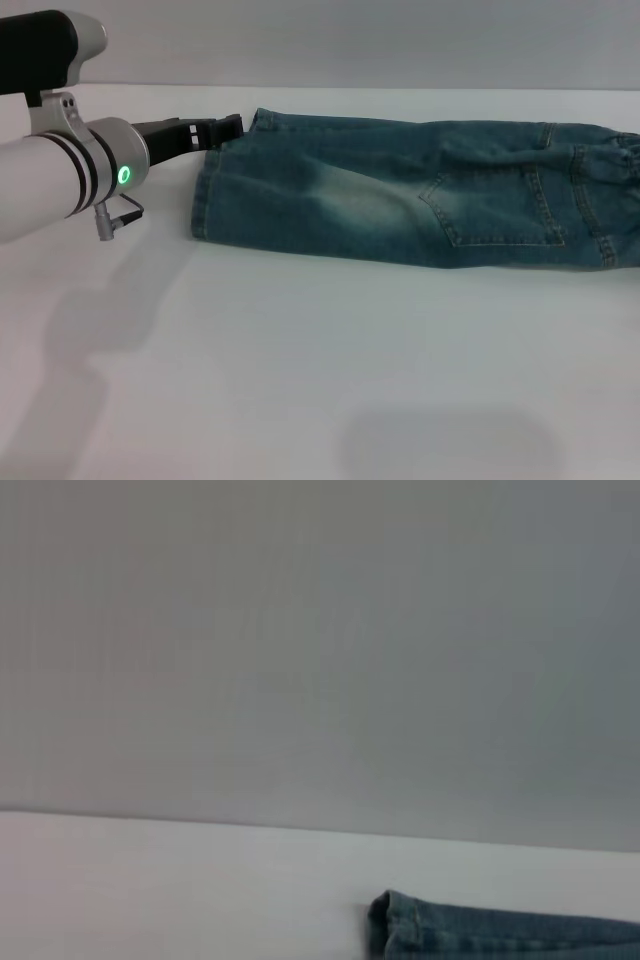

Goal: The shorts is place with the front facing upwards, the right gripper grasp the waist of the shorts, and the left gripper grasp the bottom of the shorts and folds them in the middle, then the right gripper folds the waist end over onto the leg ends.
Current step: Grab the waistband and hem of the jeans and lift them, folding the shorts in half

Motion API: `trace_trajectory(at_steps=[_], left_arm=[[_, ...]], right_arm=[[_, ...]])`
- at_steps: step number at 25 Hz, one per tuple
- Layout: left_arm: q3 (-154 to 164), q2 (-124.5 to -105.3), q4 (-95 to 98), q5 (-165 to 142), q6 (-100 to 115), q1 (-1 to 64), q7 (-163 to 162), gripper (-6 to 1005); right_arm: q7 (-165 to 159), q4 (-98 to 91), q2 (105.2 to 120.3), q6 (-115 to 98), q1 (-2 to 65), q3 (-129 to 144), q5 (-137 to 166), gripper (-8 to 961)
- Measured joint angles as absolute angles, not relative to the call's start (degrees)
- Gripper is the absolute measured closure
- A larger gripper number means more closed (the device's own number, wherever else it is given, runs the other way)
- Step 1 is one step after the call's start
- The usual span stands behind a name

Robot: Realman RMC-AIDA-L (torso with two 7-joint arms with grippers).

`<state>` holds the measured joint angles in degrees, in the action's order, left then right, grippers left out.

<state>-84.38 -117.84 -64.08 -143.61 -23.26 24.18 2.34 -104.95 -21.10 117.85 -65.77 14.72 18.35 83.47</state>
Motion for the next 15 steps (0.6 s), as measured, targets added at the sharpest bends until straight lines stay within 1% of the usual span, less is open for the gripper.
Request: trace_trajectory(at_steps=[5,9,13,15], left_arm=[[-84.4,-117.86,-64.1,-143.6,-24.4,24.2,2.5,139],[-84.4,-117.86,-64.4,-143.6,-24.9,24.1,2.5,139],[-84.5,-117.86,-64.3,-143.6,-25.5,24.3,2.5,139],[-84.6,-117.86,-64.2,-143.6,-25.6,24.3,2.5,139]], right_arm=[[-105.0,-20.7,117.38,-63.6,14.6,18.6,84.1,401],[-106.4,-18.6,115.99,-63.8,15.4,18.7,87.4,392],[-106.5,-18.2,116.59,-64.7,14.8,18.3,87.4,365],[-106.5,-18.4,117.47,-65.7,13.9,18.1,87.0,344]])
